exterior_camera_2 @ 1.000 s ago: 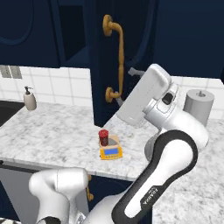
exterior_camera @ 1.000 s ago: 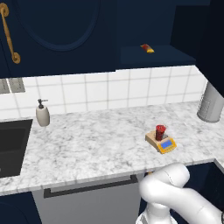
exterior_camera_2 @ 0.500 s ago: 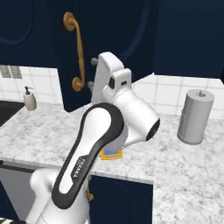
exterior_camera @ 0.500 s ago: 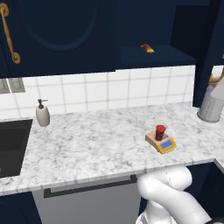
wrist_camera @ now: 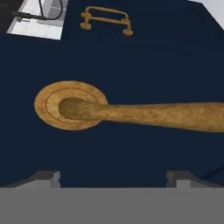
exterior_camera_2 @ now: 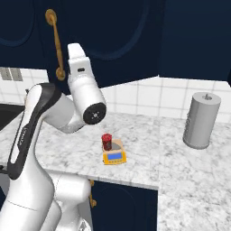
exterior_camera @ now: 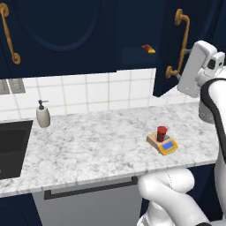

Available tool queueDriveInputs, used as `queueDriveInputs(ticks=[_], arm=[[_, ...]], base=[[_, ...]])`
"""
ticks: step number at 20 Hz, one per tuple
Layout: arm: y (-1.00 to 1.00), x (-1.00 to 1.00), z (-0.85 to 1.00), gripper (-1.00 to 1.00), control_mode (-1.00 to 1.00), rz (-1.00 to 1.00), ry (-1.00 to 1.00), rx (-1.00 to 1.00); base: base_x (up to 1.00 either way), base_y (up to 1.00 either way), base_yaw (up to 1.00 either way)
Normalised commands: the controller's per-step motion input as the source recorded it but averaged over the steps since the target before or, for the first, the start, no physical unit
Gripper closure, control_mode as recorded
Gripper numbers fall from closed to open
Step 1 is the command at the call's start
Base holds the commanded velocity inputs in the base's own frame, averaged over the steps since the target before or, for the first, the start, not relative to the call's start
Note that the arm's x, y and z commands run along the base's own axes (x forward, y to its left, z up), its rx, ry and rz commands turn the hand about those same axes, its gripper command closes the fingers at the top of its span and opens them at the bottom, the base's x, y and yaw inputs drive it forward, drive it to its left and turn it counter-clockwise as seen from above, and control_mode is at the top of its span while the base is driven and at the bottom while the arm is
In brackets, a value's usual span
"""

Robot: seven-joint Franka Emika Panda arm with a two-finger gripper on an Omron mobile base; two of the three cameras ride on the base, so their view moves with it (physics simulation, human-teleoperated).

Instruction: Pick the yogurt and place it on the digital scale for weighing, and close the cabinet.

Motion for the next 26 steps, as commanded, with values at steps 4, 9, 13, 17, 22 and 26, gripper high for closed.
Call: queueDriveInputs(ticks=[4, 9, 13, 17, 22, 26], arm=[[0.06, 0.72, 0.07, -1.0, -1.0, -0.15, 0.2, -0.03], [0.0, 0.72, 0.0, -1.0, -1.0, -0.06, 0.09, -0.01], [0.0, 0.7, 0.0, -1.0, -1.0, -0.02, 0.0, 0.0], [0.04, 0.73, -0.07, -1.0, -1.0, 0.0, -0.04, 0.0], [0.02, 0.75, -0.08, -1.0, -1.0, 0.0, -0.05, 0.0], [0.0, 0.69, -0.01, -1.0, -1.0, -0.03, -0.01, 0.0]], base=[[0.0, 0.0, 0.0], [0.0, 0.0, 0.0], [0.0, 0.0, 0.0], [0.0, 0.0, 0.0], [0.0, 0.0, 0.0], [0.0, 0.0, 0.0]])
